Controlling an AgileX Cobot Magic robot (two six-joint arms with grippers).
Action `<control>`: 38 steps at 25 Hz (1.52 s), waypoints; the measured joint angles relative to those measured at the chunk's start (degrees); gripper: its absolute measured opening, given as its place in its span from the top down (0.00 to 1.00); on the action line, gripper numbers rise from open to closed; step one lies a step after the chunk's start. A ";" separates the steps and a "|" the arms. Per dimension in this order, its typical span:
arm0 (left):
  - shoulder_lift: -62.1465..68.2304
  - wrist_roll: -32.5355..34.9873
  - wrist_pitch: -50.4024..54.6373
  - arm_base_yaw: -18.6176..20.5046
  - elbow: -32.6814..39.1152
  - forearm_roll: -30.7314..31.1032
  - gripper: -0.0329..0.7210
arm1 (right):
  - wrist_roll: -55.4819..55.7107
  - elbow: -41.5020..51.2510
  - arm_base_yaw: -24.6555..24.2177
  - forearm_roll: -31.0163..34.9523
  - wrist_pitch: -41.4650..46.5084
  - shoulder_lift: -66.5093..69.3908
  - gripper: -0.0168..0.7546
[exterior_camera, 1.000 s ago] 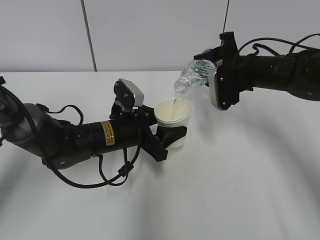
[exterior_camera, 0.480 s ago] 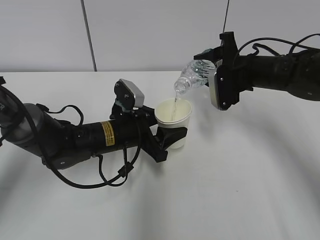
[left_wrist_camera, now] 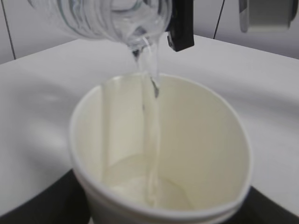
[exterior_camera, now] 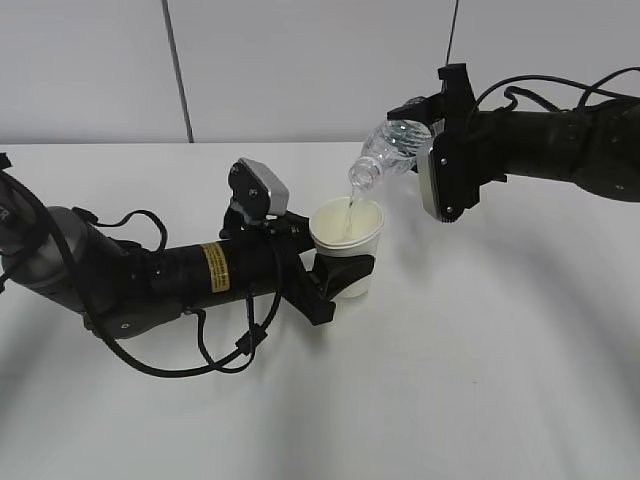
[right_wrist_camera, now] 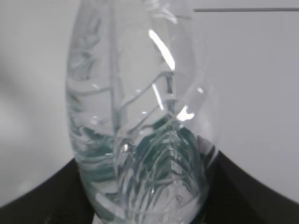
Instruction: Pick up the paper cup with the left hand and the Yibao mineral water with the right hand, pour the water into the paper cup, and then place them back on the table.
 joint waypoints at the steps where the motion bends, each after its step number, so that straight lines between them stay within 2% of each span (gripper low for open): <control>1: 0.00 0.00 0.00 0.00 0.00 0.00 0.39 | -0.13 0.00 0.00 0.00 0.00 0.00 0.41; 38: 0.00 0.00 0.55 0.00 0.00 0.14 0.39 | -2.27 0.00 0.00 0.04 -0.10 0.00 0.41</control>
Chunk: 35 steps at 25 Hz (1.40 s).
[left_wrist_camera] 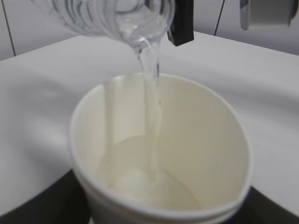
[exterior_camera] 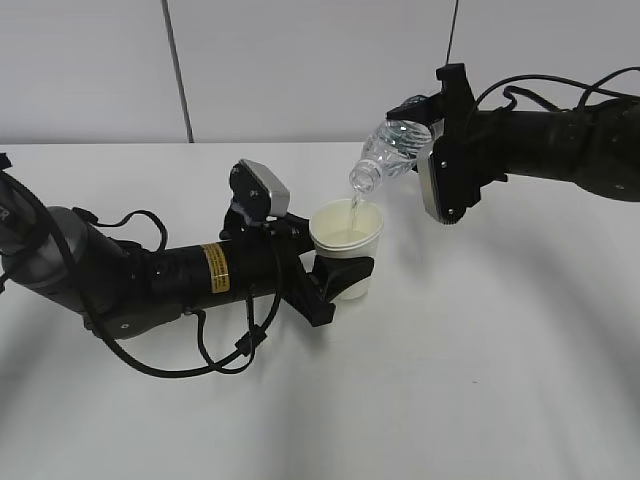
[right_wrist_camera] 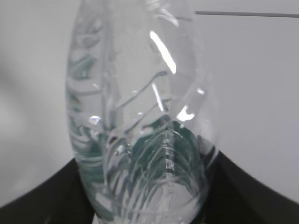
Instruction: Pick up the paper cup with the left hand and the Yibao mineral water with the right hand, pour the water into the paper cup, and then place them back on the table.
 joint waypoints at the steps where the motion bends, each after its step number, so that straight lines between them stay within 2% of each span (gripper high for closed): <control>1: 0.00 0.00 0.05 0.00 0.00 0.00 0.39 | -0.10 0.00 0.00 0.00 0.00 0.00 0.41; 10: 0.00 0.00 0.19 0.00 0.00 0.00 0.39 | -0.08 0.00 0.00 2.49 0.00 -0.04 0.41; 22: 0.00 0.00 0.34 0.00 0.00 0.00 0.39 | 2.63 0.00 0.00 2.63 0.00 -0.04 0.41; 26: 0.00 0.00 0.34 0.00 0.00 -0.13 0.39 | 6.13 0.00 0.00 2.63 0.00 -0.04 0.41; 35: 0.00 0.00 0.45 0.00 0.00 -0.30 0.39 | 27.71 0.00 0.00 2.63 0.00 -0.04 0.41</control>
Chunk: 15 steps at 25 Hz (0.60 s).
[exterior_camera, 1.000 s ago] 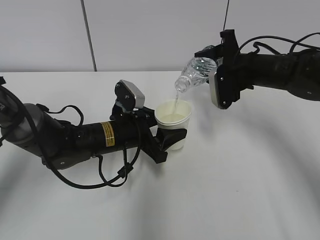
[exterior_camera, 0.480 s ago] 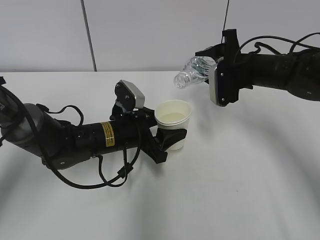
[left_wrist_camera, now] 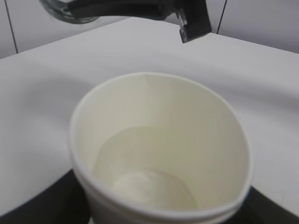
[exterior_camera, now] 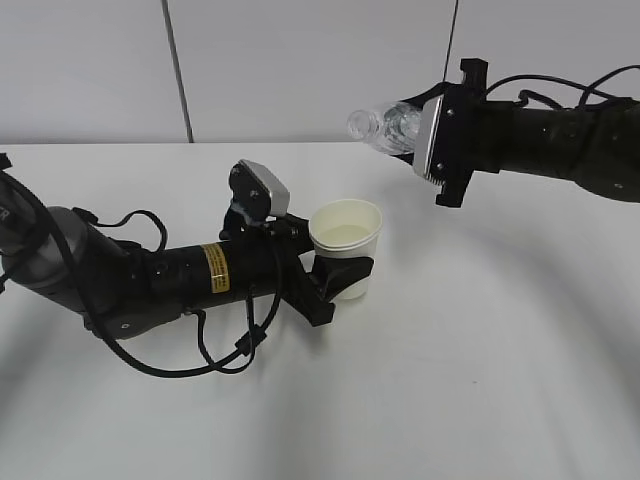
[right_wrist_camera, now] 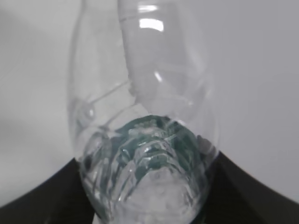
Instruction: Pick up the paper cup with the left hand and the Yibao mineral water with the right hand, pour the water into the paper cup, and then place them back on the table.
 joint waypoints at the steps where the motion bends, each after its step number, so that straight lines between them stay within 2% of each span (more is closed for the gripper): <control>1: 0.00 0.00 0.10 0.00 0.00 0.00 0.39 | 2.07 0.00 0.00 0.00 0.00 0.00 0.41; 5: 0.00 0.00 0.29 0.00 0.00 -0.05 0.39 | 10.78 0.00 0.00 0.00 0.00 0.00 0.41; 8: 0.00 0.00 0.29 0.00 0.00 -0.18 0.39 | 13.05 0.00 0.00 0.00 0.00 0.00 0.41; 9: 0.00 0.00 0.29 0.00 0.00 -0.34 0.39 | 19.46 0.00 0.00 0.00 0.00 0.00 0.41; 14: 0.00 0.00 0.29 0.00 0.00 -1.66 0.39 | 27.13 0.00 0.00 0.00 0.00 0.00 0.41; 15: 0.00 0.00 0.29 0.00 0.00 -1.80 0.39 | 32.79 0.00 0.00 0.00 0.00 0.00 0.41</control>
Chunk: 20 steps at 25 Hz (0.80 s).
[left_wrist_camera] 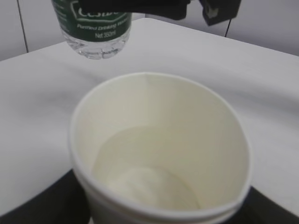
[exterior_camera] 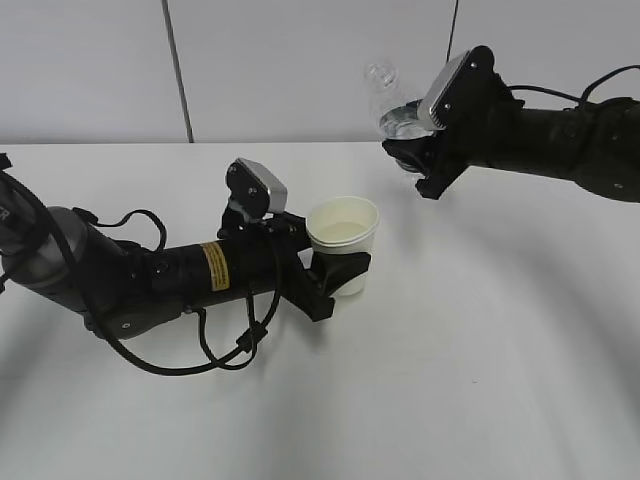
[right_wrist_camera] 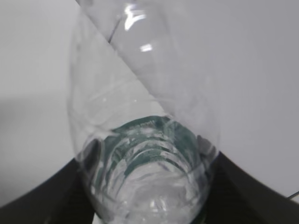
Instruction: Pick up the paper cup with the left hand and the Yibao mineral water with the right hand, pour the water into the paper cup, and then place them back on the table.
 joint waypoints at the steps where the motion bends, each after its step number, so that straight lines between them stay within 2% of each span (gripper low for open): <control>1: 0.00 0.00 0.00 0.00 0.00 -0.13 0.39 | 0.42 0.00 0.00 0.00 0.00 0.00 0.41; 5: 0.00 0.00 0.14 0.00 0.00 -0.43 0.39 | 9.97 0.00 0.00 0.00 0.20 0.00 0.41; 8: 0.00 0.00 0.67 0.00 0.00 -0.55 0.39 | 9.97 0.00 0.00 0.00 0.20 0.00 0.41; 9: 0.00 0.00 0.74 0.00 0.00 -0.63 0.39 | 15.41 0.00 0.00 0.00 1.07 0.00 0.41; 13: 0.00 0.00 0.82 0.37 0.00 -0.76 0.39 | 20.18 0.00 0.00 0.14 3.39 0.00 0.41; 20: 0.05 0.00 0.87 2.92 0.00 -0.76 0.39 | 28.70 0.00 0.00 0.14 4.39 0.00 0.41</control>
